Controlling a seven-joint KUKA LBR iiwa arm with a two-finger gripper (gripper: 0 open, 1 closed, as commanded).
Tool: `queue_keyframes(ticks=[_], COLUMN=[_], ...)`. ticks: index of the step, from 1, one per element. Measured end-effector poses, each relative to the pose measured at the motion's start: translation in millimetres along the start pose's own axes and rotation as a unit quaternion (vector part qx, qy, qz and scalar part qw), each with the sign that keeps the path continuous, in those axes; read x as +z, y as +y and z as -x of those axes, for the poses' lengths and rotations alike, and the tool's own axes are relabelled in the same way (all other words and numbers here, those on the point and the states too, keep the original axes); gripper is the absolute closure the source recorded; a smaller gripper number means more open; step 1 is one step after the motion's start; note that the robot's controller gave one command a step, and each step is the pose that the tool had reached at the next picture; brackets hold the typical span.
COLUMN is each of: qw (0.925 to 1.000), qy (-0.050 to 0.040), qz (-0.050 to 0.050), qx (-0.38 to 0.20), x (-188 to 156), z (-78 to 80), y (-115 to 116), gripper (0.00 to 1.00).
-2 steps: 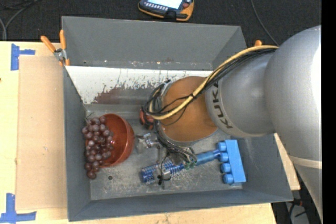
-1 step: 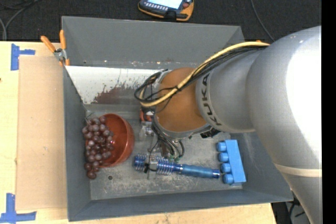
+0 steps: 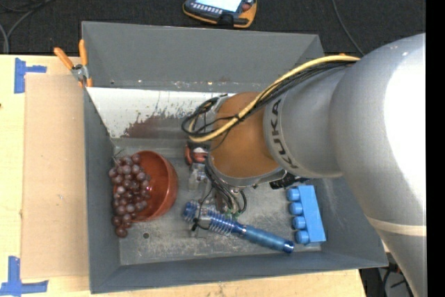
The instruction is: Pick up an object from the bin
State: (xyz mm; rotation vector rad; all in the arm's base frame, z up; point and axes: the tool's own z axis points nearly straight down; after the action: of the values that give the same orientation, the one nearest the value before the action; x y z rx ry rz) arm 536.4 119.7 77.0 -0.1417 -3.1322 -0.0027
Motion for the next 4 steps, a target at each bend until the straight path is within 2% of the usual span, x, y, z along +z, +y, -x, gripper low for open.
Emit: queue_keyframes(ticks=[1, 2, 3, 4], qw=[0.9962, 0.9998, 1.0, 1.0], qy=[-0.0004, 0.0016, 0.0017, 0.0017], qz=[0.0, -0.001, 0.0, 0.0], qx=[-0.087, -0.02, -0.006, -0.005], x=[4.5, 7.1, 1.1, 1.1], z=[-5.7, -13.6, -7.7, -7.7], y=[-16.4, -44.8, -44.7, -44.7], gripper=[0.0, 0.0, 1.0, 1.0])
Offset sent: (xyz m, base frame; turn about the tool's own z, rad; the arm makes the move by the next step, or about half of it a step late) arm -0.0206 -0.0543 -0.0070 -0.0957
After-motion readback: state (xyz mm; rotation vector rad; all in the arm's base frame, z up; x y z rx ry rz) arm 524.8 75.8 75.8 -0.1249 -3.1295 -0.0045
